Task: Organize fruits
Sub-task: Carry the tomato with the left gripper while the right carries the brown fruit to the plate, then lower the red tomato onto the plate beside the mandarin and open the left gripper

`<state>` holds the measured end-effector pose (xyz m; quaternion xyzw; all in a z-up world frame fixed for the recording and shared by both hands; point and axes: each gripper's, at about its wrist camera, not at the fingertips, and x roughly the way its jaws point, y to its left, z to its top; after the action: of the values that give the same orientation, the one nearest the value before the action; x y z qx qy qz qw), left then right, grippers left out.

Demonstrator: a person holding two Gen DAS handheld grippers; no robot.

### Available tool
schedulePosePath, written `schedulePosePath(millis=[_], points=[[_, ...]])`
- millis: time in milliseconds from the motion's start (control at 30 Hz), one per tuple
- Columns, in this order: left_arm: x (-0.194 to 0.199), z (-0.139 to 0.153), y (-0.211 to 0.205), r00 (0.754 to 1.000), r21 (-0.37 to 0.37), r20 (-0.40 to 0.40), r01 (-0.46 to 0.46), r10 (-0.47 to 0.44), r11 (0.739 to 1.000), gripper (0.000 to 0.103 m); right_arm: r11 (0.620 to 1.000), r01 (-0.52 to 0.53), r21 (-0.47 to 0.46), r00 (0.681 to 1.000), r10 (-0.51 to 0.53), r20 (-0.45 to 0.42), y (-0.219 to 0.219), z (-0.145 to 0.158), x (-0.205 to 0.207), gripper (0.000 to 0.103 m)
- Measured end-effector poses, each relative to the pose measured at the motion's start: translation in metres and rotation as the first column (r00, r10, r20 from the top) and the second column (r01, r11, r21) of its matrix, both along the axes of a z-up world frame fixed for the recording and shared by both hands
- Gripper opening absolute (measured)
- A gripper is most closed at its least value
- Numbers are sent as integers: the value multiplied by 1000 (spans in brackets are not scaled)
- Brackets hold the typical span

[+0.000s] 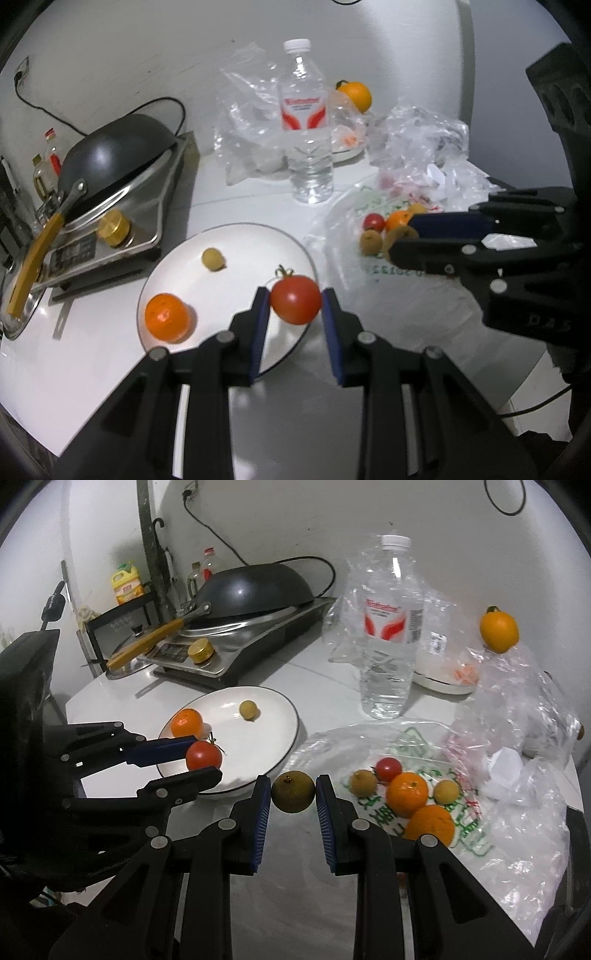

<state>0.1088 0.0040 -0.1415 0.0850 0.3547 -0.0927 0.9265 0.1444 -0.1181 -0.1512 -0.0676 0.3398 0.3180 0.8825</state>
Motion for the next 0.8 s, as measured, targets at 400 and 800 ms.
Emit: schedulePosePath(millis=[400,800], points=[[1,-19,48,997,-15,-28,-71,70,997,29,998,-51,-42,999,50,-12,44,-3,0,27],[9,-37,80,994,-11,-57,-97,97,995,29,992,-97,-75,995,94,-38,85,-12,7,27]])
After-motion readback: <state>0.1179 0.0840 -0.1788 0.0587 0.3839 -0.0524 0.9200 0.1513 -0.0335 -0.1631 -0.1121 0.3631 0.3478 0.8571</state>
